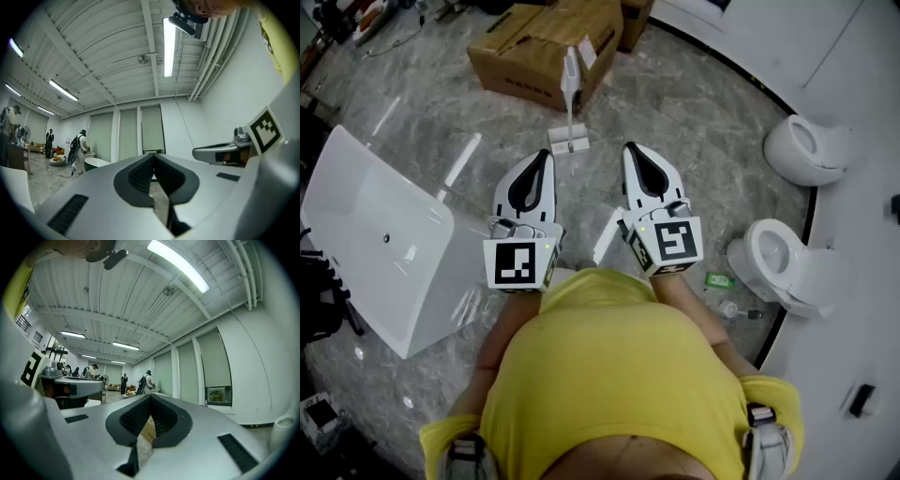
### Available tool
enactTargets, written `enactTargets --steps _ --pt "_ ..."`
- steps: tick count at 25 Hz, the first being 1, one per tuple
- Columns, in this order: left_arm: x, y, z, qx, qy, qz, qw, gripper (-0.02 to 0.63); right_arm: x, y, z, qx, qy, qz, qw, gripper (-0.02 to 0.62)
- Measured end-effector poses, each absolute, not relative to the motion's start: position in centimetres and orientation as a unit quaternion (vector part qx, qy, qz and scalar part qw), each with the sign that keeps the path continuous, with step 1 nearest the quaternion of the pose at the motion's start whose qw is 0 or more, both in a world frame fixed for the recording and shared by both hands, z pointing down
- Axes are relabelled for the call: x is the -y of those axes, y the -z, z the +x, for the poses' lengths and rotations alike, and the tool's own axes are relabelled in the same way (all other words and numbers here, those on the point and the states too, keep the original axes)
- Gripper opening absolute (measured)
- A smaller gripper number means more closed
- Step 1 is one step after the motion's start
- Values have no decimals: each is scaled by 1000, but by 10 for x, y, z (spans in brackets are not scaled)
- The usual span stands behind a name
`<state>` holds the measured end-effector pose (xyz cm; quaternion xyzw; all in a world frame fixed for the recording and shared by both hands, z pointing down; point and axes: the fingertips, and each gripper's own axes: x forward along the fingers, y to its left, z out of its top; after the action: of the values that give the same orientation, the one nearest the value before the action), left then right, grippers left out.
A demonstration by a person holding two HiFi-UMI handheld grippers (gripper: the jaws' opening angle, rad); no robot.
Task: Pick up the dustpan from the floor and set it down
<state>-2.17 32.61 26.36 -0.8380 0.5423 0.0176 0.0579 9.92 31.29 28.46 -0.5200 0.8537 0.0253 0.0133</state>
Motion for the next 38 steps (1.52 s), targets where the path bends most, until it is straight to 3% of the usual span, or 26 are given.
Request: enactTargets --steps 7,12,19,38 --pt "-311 -274 -11 -535 -7 -843 53 2 -294 -294 110 -858 -7 -513 30 15" --pt "-280 -283 -18 -533 -6 -845 46 2 -264 -306 105 -862 3 -507 29 86" --pt "-200 -290 -31 -523 -6 -851 46 2 -186 -327 87 -864 21 -502 26 116" --pt "21 -311 -79 -465 18 -885 11 2 30 -366 25 -847 73 -527 -9 121"
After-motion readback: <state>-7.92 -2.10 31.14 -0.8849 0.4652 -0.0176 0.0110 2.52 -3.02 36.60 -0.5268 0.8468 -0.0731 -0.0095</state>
